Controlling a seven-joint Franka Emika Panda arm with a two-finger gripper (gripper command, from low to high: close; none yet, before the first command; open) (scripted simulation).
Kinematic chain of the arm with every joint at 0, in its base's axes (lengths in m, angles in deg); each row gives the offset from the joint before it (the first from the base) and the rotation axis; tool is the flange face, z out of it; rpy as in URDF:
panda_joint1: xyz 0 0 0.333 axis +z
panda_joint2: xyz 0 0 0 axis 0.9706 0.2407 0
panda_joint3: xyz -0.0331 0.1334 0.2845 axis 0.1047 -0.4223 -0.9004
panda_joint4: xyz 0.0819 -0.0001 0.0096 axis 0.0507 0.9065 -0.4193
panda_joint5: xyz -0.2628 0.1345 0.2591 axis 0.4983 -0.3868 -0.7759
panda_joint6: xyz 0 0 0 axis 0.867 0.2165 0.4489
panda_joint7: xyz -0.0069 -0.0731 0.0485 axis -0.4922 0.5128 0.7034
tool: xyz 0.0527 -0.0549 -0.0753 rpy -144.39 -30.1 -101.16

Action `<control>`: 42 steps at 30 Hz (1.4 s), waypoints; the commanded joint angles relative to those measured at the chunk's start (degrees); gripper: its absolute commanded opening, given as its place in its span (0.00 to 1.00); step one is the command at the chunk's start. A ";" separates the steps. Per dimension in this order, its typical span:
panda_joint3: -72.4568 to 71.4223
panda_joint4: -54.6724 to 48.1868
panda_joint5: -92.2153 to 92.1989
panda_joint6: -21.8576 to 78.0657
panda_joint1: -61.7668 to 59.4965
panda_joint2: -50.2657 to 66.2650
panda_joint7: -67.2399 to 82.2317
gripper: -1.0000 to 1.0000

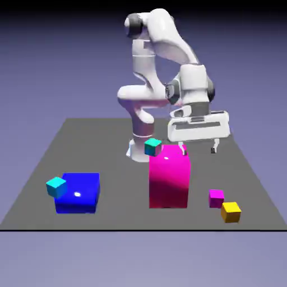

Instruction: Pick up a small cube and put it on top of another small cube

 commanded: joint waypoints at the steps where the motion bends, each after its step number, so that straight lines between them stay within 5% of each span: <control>1: -0.89 -0.61 0.83 0.70 -0.13 2.08 -2.26 0.50; 9: -8.01 -5.51 7.43 6.32 3.19 18.70 -20.28 0.50; 19: 3.29 -1.74 18.37 -4.51 12.83 30.46 -27.64 0.50; 20: 3.29 -1.74 18.37 -4.51 12.83 30.46 -27.64 0.00; 26: -4.90 0.59 10.41 3.27 6.29 20.21 -21.93 0.00; 36: 15.84 -17.10 -4.12 15.56 27.05 22.38 -28.15 0.00; 42: 17.43 -17.84 -3.64 8.18 28.55 30.39 -29.05 0.00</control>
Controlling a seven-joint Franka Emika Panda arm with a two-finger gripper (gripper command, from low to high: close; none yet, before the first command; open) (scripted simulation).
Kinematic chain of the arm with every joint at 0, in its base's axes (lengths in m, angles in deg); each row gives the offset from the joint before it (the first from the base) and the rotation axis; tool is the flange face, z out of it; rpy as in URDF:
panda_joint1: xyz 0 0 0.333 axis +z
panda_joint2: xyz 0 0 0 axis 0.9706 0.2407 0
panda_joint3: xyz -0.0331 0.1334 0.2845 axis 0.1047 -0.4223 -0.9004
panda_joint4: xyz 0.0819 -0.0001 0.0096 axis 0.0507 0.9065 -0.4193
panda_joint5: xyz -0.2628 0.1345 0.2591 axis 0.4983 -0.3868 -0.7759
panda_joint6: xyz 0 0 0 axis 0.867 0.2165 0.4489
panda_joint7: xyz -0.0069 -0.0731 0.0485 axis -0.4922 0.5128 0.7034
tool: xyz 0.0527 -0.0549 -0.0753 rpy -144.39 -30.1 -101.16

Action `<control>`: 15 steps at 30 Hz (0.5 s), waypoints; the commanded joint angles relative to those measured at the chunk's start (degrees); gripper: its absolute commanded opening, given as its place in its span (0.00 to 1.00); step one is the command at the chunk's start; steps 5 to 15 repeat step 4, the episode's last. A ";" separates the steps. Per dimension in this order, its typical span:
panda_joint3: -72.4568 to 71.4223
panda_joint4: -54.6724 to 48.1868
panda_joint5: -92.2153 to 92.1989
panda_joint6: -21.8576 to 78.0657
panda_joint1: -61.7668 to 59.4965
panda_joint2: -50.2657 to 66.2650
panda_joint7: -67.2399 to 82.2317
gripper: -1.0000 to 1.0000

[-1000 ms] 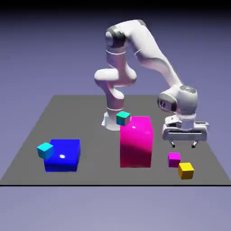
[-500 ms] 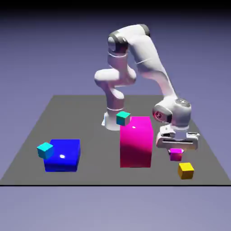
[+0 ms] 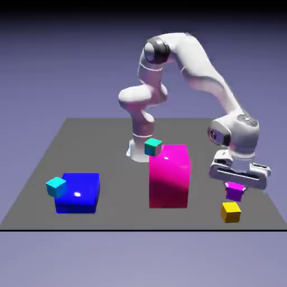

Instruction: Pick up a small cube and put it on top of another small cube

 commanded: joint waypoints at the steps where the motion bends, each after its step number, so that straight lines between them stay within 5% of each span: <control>1: 0.00 0.00 0.04 0.05 0.00 0.00 -0.03 1.00; 15: -0.42 0.03 -0.50 4.15 -0.38 -4.15 0.31 1.00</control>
